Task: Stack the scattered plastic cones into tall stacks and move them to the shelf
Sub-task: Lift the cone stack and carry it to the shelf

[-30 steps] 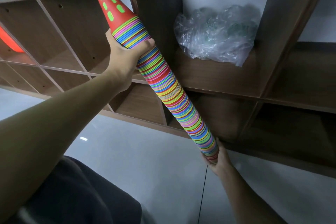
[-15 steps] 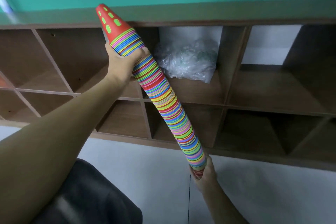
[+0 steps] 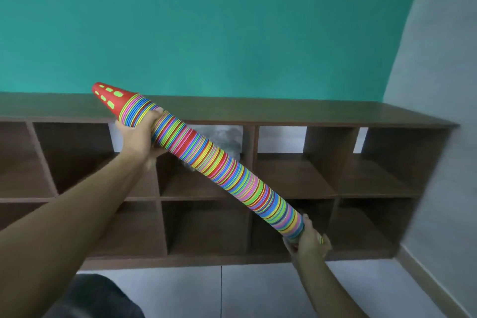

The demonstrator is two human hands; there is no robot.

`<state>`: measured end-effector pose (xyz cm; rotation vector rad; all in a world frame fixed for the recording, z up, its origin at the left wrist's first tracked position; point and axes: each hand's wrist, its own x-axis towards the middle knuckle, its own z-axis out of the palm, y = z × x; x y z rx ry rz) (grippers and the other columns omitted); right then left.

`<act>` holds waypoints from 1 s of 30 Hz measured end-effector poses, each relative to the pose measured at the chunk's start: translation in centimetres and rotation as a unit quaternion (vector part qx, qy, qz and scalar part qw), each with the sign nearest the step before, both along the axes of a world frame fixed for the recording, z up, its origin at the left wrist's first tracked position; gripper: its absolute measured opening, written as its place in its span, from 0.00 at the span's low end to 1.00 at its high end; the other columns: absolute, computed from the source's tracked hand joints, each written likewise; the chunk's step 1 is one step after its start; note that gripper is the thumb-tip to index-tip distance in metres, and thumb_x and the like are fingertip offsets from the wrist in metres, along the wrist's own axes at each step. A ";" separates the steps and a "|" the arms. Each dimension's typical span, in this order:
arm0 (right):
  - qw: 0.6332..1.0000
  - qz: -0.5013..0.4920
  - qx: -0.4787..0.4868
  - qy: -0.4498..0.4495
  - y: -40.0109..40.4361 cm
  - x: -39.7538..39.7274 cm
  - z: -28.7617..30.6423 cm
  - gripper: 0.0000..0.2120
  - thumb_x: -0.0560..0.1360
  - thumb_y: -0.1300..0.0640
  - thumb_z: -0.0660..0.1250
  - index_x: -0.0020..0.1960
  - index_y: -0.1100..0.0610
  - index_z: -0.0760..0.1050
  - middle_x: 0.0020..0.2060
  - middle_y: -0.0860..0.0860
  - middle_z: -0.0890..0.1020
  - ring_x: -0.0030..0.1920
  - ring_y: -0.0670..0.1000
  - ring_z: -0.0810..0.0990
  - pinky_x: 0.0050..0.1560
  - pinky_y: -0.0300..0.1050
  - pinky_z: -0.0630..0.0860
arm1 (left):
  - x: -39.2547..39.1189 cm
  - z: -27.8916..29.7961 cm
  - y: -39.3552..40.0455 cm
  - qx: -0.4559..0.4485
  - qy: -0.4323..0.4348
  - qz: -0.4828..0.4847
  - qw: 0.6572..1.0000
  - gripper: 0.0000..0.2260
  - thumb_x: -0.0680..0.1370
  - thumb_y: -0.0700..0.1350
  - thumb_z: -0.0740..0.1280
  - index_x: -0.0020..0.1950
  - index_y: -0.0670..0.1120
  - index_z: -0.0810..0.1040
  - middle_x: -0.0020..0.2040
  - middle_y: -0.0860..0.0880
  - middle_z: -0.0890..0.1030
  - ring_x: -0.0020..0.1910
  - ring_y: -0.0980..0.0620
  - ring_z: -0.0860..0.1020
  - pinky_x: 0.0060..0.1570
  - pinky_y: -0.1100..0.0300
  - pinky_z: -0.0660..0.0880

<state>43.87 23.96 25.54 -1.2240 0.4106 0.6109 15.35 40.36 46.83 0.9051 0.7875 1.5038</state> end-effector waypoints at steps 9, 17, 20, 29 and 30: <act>0.992 -0.040 0.036 -0.112 -1.7 3.1 14.0 0.40 0.67 0.46 0.80 0.71 0.36 0.63 0.72 0.55 0.58 0.66 0.60 0.69 0.41 0.57 0.84 | -0.1 8.7 0.4 0.021 -0.090 -0.073 0.993 0.35 0.76 0.48 0.75 0.69 0.59 0.50 0.62 0.43 0.74 0.57 0.45 0.82 0.49 0.36 0.81; 0.960 -0.091 0.057 -0.258 1.2 7.9 25.6 0.40 0.66 0.44 0.80 0.72 0.38 0.63 0.72 0.54 0.56 0.58 0.55 0.68 0.41 0.57 0.84 | 2.4 12.2 5.2 0.002 -0.158 -0.084 0.984 0.38 0.73 0.52 0.77 0.71 0.53 0.53 0.64 0.41 0.75 0.54 0.45 0.83 0.38 0.40 0.83; 0.952 -0.097 0.046 -0.288 3.0 9.5 27.5 0.40 0.66 0.43 0.80 0.71 0.36 0.64 0.71 0.54 0.56 0.57 0.56 0.69 0.40 0.57 0.84 | 3.7 12.1 7.1 -0.020 -0.165 -0.073 0.983 0.44 0.73 0.53 0.78 0.76 0.51 0.49 0.64 0.42 0.74 0.52 0.45 0.83 0.44 0.38 0.82; 0.936 -0.063 -0.007 -0.345 9.8 12.3 27.1 0.38 0.68 0.46 0.79 0.71 0.36 0.63 0.73 0.54 0.55 0.54 0.55 0.67 0.46 0.61 0.83 | 4.8 9.2 12.4 -0.093 -0.106 -0.006 0.990 0.41 0.72 0.45 0.79 0.73 0.47 0.54 0.62 0.41 0.69 0.54 0.40 0.79 0.55 0.31 0.77; 0.937 -0.060 -0.010 -0.345 10.8 12.5 27.1 0.38 0.68 0.46 0.79 0.71 0.37 0.63 0.73 0.55 0.55 0.54 0.55 0.67 0.46 0.61 0.83 | 4.9 9.0 13.2 -0.098 -0.097 0.006 0.990 0.41 0.72 0.45 0.79 0.73 0.47 0.54 0.61 0.41 0.69 0.54 0.40 0.78 0.55 0.31 0.77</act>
